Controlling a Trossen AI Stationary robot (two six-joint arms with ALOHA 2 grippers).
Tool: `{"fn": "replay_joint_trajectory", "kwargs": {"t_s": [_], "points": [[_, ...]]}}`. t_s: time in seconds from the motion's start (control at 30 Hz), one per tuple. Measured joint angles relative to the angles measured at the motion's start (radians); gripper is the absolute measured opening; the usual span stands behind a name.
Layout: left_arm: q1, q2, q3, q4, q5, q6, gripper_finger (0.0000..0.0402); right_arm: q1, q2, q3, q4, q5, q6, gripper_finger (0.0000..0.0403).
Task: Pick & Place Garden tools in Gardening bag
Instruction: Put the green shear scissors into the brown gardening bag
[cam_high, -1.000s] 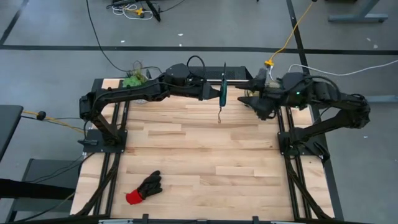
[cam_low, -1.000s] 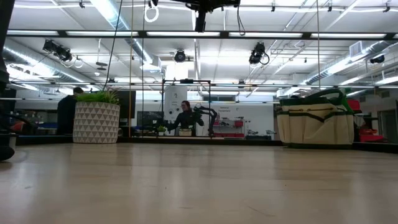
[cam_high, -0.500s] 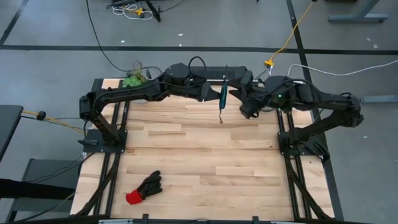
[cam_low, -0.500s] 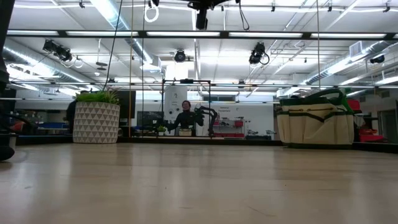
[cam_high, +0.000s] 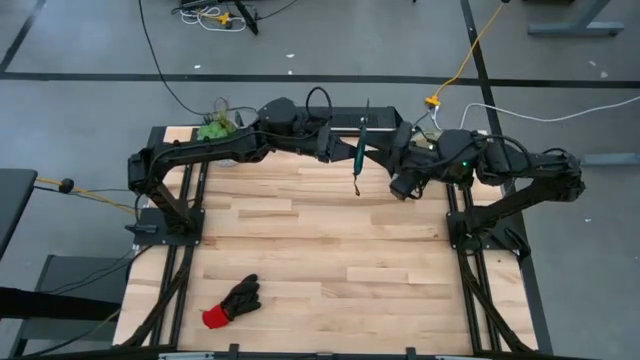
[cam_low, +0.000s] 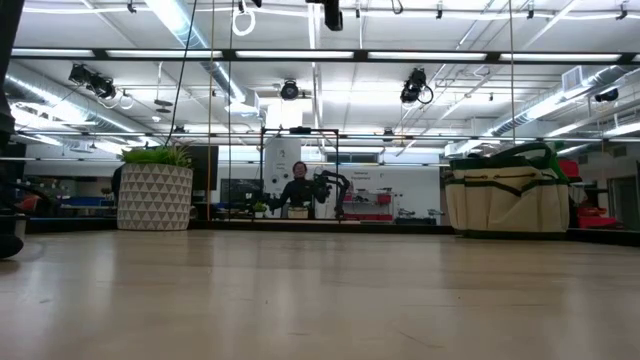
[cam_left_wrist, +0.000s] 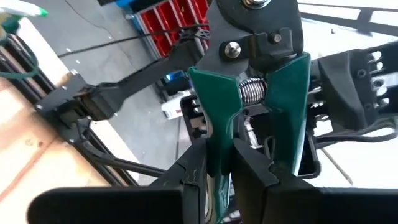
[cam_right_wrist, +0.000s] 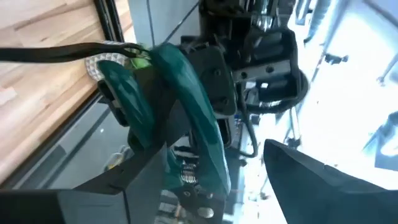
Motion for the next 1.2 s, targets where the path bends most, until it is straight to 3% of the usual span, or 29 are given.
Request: {"fn": "replay_joint_trajectory", "kwargs": {"t_s": [0.3, 1.2], "points": [[-0.008, 0.000, 0.000, 0.012, 0.035, -0.005, 0.0058, 0.034, 0.001, 0.000, 0.006, -0.004, -0.124, 0.0274], [-0.015, 0.000, 0.000, 0.010, 0.071, -0.005, 0.0058, 0.045, 0.030, -0.001, 0.135, -0.030, -0.212, 0.0267]]}}
